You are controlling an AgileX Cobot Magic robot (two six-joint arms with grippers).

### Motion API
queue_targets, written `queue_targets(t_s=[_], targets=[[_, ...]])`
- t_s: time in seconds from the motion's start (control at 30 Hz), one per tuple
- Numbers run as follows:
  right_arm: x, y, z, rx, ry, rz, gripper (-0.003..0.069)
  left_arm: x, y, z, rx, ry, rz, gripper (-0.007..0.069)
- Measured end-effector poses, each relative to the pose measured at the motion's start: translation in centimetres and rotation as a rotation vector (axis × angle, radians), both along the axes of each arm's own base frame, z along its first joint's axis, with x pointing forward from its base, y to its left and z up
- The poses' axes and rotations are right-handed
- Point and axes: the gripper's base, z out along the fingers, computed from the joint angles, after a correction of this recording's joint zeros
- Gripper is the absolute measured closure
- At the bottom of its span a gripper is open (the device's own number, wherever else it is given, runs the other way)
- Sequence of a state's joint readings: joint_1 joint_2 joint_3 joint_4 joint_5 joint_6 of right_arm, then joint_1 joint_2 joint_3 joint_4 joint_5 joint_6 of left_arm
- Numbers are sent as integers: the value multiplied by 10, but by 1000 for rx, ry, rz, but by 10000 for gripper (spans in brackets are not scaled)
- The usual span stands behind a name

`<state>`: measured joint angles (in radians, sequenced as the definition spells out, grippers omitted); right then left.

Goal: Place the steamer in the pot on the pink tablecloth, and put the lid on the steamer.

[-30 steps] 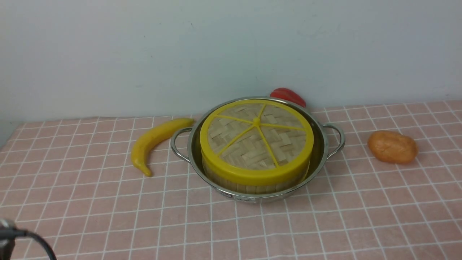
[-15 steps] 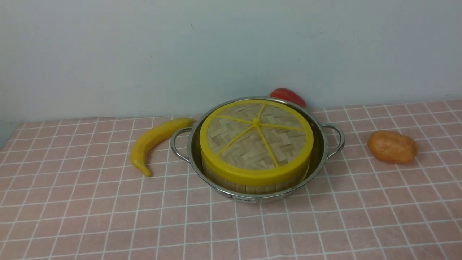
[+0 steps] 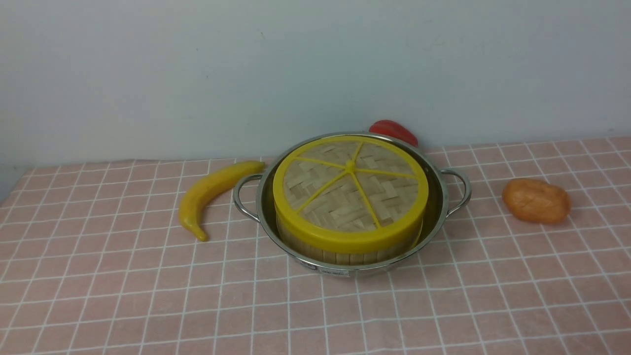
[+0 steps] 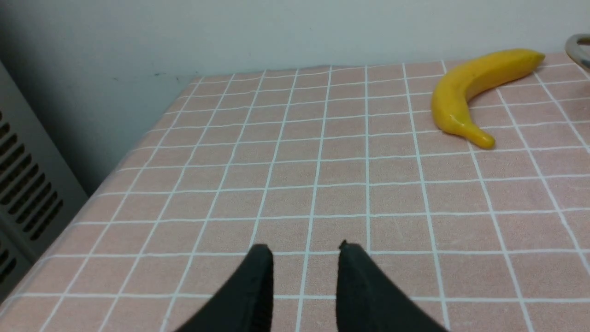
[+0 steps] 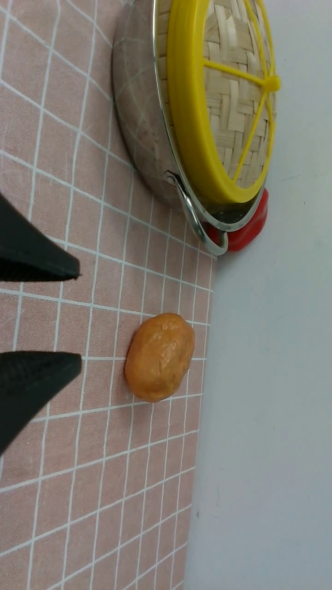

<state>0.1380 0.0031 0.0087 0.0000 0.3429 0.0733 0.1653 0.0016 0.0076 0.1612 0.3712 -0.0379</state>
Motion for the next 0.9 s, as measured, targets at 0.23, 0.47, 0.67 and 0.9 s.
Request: queue_targets(t_s=[0.23,0.47,0.67,0.9], targets=[[0,0,0,0,0,0,419,0,0,0,0,0,0,415],[0,0,0,0,0,0,419,0,0,0,0,0,0,413],[0,0,0,0,0,0,419,0,0,0,0,0,0,403],[0,0,0,0,0,0,419,0,0,0,0,0,0,389]])
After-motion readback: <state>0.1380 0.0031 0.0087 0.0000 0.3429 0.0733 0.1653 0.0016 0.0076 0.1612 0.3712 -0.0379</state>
